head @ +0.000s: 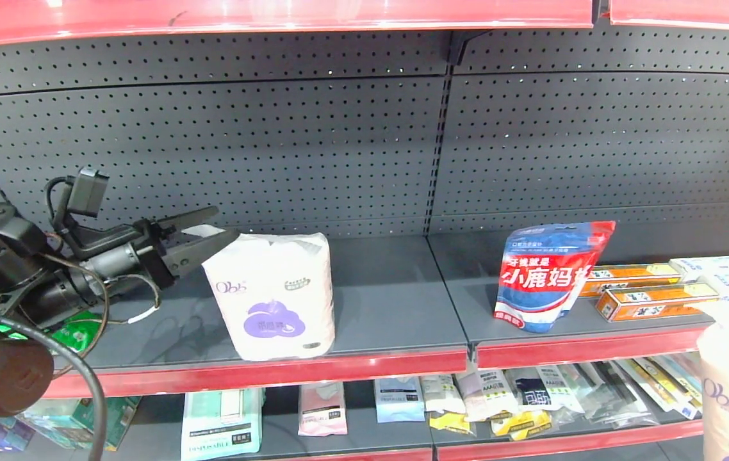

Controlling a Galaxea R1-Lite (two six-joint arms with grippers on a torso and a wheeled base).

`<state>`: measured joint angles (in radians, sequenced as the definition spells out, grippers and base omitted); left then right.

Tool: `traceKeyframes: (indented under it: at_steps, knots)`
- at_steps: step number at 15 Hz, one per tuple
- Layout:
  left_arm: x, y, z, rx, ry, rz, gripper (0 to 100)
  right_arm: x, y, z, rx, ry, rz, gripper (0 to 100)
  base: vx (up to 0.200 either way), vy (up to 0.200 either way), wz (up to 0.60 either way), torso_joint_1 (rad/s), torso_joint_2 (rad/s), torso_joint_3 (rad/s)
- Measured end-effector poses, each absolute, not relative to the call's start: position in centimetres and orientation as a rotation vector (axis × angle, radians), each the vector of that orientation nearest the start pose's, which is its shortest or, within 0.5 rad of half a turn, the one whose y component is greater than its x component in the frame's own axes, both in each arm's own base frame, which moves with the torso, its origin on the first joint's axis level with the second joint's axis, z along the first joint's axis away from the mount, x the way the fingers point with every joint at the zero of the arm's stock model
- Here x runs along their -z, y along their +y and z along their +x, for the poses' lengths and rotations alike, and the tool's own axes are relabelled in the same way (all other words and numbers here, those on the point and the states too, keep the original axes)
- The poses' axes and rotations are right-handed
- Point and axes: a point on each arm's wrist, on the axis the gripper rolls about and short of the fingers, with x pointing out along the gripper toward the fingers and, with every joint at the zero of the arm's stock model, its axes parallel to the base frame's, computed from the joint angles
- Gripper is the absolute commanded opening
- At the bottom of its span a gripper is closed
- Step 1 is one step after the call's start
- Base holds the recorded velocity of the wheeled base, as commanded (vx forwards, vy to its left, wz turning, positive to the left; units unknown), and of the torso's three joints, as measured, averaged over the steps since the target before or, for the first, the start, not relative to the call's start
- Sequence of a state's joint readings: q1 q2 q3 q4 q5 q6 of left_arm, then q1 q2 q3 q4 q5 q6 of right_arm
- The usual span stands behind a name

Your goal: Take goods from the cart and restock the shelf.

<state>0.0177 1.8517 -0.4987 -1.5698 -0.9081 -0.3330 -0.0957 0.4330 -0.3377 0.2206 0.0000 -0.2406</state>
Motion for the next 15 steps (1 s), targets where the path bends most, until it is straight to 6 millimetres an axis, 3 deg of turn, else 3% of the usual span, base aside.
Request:
traceKeyframes:
  at_steps: [4, 9, 13, 15]
  knots:
    - [-16.7, -0.4, 28.2, 0.742, -0.122, -0.217, 100, -14.7, -0.1, 0.6, 0.051, 0.342, -0.222, 0, 0.000, 0.000, 0.00, 0.000, 0.00, 0.000]
    - [-17.6, 0.4, 27.4, 0.534, -0.054, -0.284, 100, -14.3, 0.0, 0.4, 0.047, 0.344, -0.221, 0, 0.000, 0.000, 0.00, 0.000, 0.00, 0.000]
    - [-17.7, 1.4, 26.9, 0.058, 0.031, -0.300, 100, -14.7, 0.0, 0.4, 0.052, 0.322, -0.222, 0, 0.000, 0.000, 0.00, 0.000, 0.00, 0.000]
    - [-18.0, 1.5, 25.9, -0.038, 0.103, -0.275, 100, -15.3, 0.0, 0.3, 0.055, 0.300, -0.223, 0, 0.000, 0.000, 0.00, 0.000, 0.00, 0.000]
